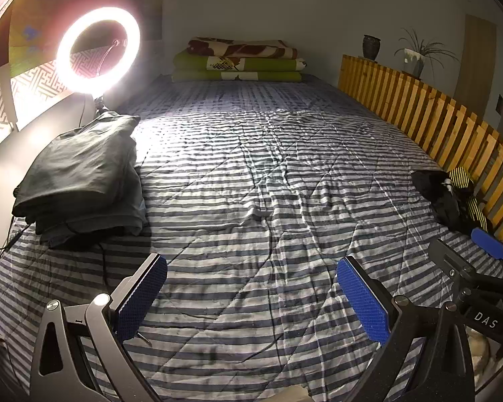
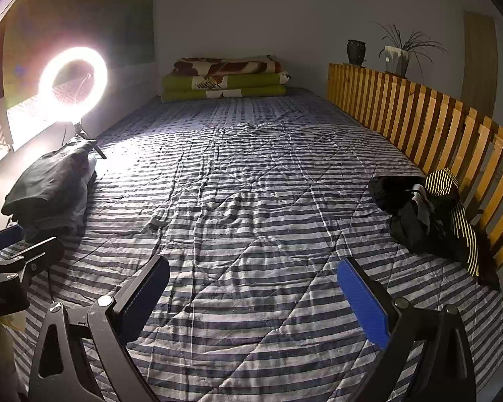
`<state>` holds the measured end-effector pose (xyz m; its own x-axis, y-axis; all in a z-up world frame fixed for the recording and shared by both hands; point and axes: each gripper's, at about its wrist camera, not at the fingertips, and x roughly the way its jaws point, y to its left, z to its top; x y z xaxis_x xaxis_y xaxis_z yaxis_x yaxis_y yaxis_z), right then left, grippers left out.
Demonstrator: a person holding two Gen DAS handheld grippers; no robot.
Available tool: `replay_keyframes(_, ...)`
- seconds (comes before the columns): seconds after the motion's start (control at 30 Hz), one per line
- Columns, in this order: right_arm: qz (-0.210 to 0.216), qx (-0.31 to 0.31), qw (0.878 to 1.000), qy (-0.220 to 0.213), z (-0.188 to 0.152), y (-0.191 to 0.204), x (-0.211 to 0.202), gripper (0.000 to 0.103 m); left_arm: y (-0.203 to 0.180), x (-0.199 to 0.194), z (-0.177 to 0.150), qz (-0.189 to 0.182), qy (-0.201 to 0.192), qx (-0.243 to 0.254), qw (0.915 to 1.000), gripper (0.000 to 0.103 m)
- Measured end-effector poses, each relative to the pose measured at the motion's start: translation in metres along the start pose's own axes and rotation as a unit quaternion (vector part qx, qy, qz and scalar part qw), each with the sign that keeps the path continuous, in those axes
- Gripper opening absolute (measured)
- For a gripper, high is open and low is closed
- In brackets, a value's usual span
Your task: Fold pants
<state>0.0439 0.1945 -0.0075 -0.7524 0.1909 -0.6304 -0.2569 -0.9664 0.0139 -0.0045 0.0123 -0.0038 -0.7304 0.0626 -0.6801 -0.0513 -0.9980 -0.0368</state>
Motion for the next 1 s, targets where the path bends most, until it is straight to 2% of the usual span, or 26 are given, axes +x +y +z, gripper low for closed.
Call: replay_keyframes(1.0, 0.000, 0.002, 1.000, 0.001, -0.0006, -0.0006, 0.0009, 0.099, -0.0020, 0.0037, -0.0027, -0.004, 0.003, 0.006, 1.0000, 0.103)
